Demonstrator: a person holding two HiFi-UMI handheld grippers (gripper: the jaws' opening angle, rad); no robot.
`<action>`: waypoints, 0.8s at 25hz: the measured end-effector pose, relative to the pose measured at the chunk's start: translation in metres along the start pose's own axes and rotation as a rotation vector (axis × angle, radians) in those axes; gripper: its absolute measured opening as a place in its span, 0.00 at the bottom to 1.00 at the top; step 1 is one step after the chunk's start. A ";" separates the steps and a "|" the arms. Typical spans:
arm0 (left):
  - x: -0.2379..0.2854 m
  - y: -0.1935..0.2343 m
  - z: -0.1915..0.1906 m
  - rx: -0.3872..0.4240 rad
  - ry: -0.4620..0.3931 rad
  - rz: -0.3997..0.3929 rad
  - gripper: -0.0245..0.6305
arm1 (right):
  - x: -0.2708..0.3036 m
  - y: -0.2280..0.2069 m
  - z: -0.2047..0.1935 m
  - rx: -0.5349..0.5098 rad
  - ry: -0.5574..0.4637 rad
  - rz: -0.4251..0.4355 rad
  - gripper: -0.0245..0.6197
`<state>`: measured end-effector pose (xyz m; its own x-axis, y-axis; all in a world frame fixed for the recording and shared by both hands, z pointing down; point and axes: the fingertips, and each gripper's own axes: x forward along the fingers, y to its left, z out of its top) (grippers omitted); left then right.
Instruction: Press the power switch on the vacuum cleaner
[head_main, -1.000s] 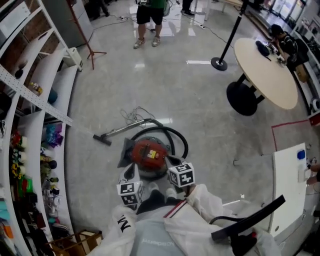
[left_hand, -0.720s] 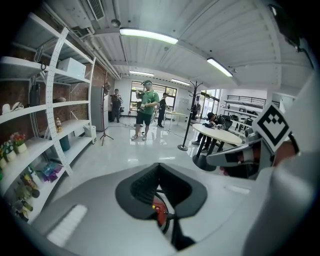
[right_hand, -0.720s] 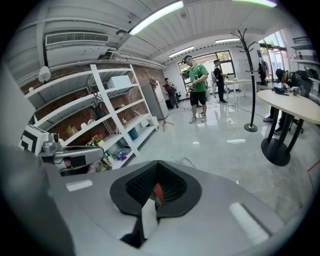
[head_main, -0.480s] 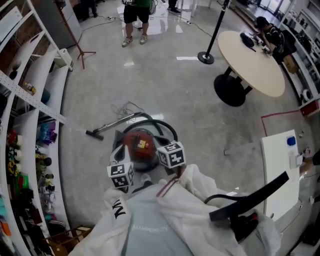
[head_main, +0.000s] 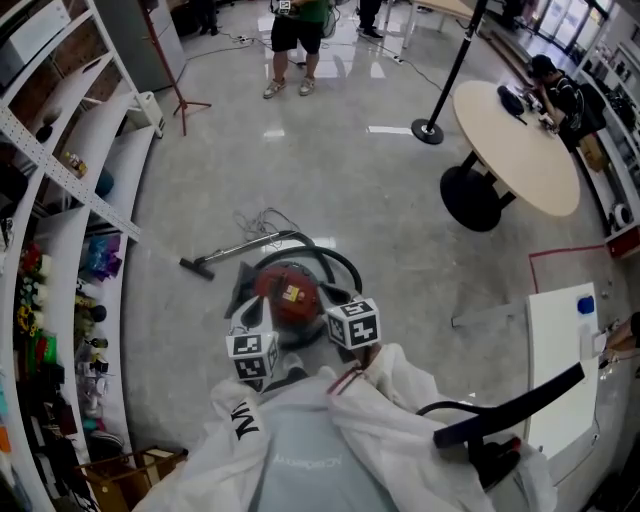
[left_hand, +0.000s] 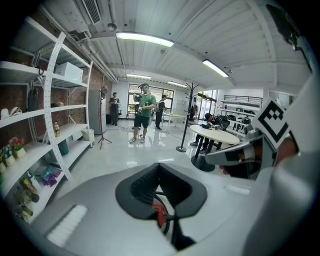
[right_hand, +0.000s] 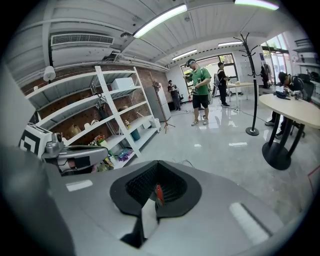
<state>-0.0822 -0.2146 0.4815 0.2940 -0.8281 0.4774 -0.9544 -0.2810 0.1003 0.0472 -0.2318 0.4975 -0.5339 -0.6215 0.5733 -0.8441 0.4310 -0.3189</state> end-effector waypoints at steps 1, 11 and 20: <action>-0.001 -0.001 -0.001 -0.001 0.000 -0.001 0.04 | -0.001 0.000 -0.001 -0.001 0.001 0.000 0.04; -0.014 -0.008 -0.007 -0.004 -0.006 0.009 0.04 | -0.016 0.005 -0.010 -0.009 -0.006 0.002 0.04; -0.038 -0.024 -0.018 0.002 -0.010 0.052 0.04 | -0.040 0.007 -0.026 -0.012 -0.011 0.027 0.04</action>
<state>-0.0718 -0.1677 0.4762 0.2444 -0.8463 0.4734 -0.9684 -0.2383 0.0740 0.0638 -0.1876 0.4919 -0.5567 -0.6169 0.5563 -0.8290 0.4554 -0.3246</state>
